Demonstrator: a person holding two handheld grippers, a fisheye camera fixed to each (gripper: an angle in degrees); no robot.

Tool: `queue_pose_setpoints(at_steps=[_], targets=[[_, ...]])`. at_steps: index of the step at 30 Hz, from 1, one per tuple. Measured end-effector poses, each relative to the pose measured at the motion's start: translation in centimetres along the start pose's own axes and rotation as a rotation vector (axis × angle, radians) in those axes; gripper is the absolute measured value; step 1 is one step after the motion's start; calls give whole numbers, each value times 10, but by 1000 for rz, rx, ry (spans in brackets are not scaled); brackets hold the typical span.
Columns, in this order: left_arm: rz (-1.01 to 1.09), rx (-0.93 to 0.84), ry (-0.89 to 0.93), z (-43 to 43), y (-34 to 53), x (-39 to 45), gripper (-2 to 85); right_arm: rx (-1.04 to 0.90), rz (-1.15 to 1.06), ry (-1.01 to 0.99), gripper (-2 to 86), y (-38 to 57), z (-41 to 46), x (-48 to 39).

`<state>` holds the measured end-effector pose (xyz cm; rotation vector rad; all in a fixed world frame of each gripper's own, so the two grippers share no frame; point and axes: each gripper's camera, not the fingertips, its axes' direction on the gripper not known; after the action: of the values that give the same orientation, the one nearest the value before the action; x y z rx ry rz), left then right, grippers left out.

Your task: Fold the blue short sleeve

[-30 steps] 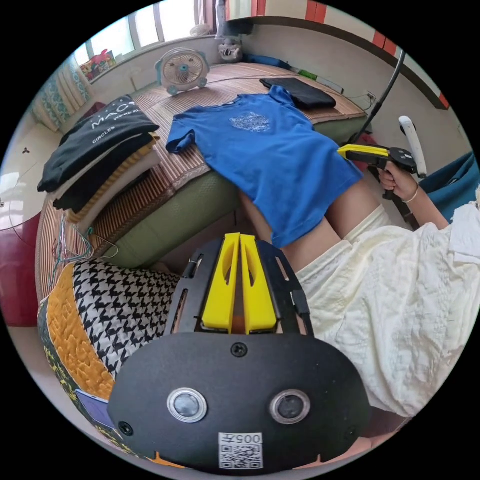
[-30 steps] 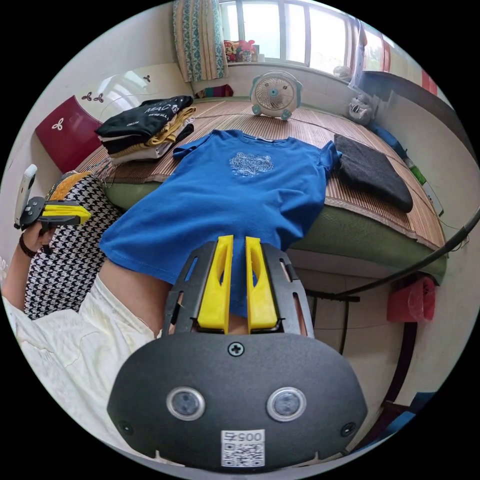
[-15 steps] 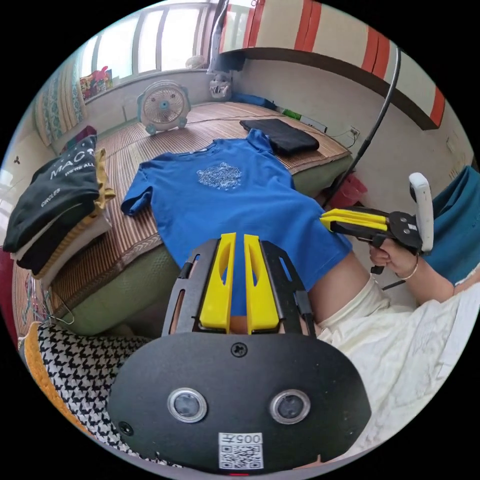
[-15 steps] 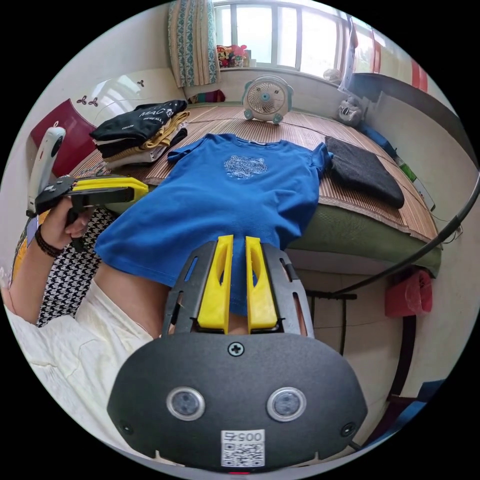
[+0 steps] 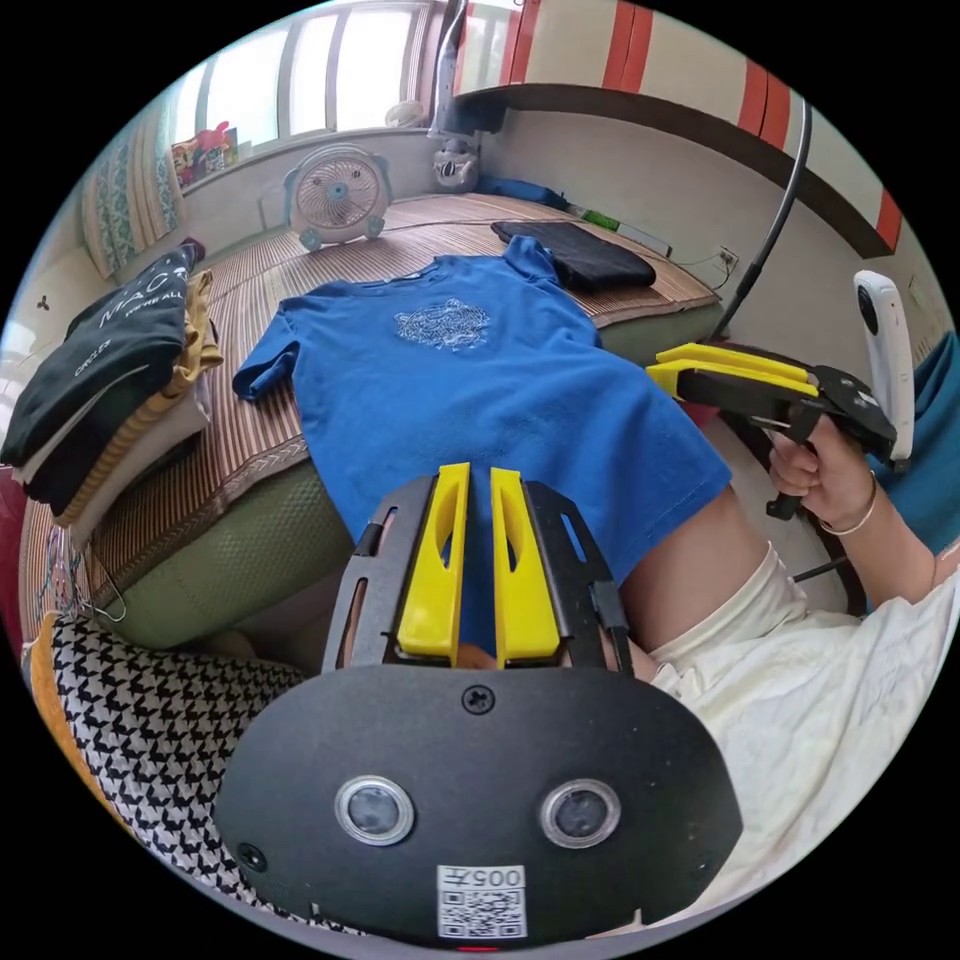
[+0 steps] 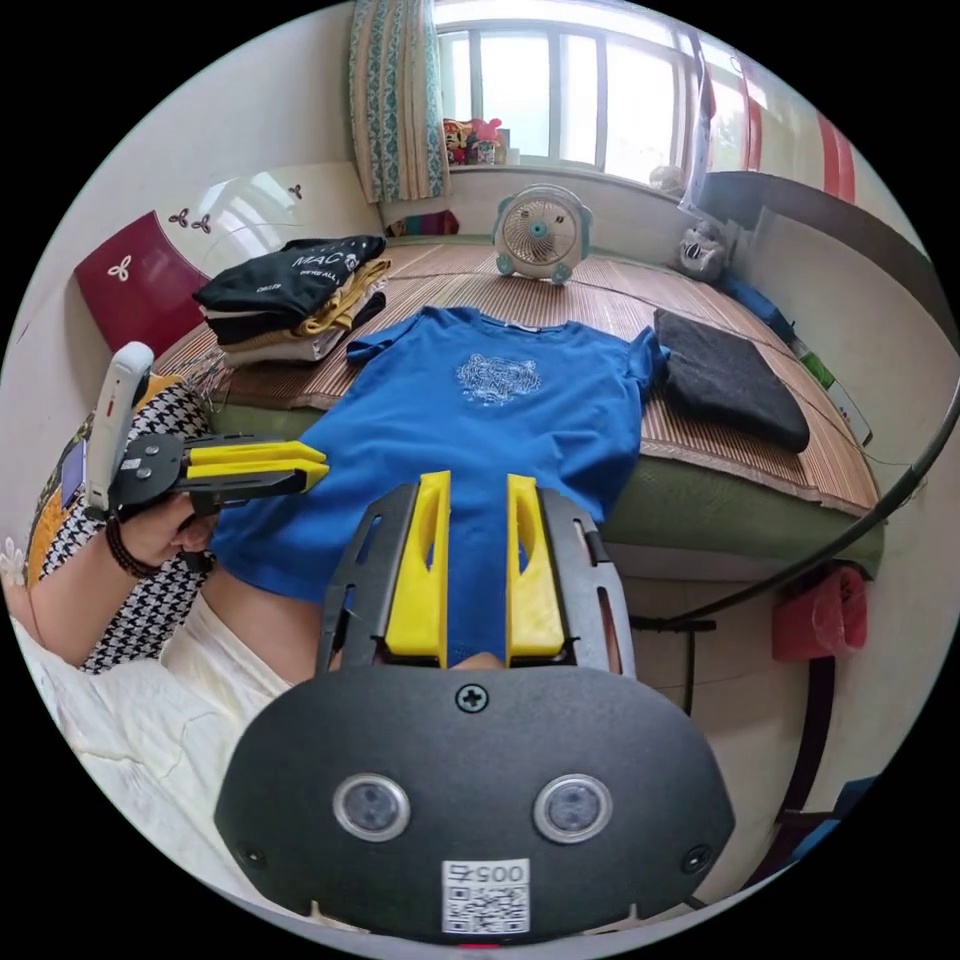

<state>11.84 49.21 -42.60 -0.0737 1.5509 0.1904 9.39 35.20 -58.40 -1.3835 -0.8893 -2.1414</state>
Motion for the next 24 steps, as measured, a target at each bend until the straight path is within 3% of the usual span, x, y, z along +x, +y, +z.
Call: queue_pose_setpoints(at_steps=[3,11,19,24], targets=[[-7,9,-7,2,1,2,53,-78,-5,12,73,2,25,-12],[38,20,0,-10,-4,-10,68,-12,-9,21,65,13,25,-21],[-61,94,-145,8,-69,-88,88,-10,-21,33,63,9,28,-28],[-2,74,-248,48,-126,-114,97,-12,-24,25,64,8,28,-29]])
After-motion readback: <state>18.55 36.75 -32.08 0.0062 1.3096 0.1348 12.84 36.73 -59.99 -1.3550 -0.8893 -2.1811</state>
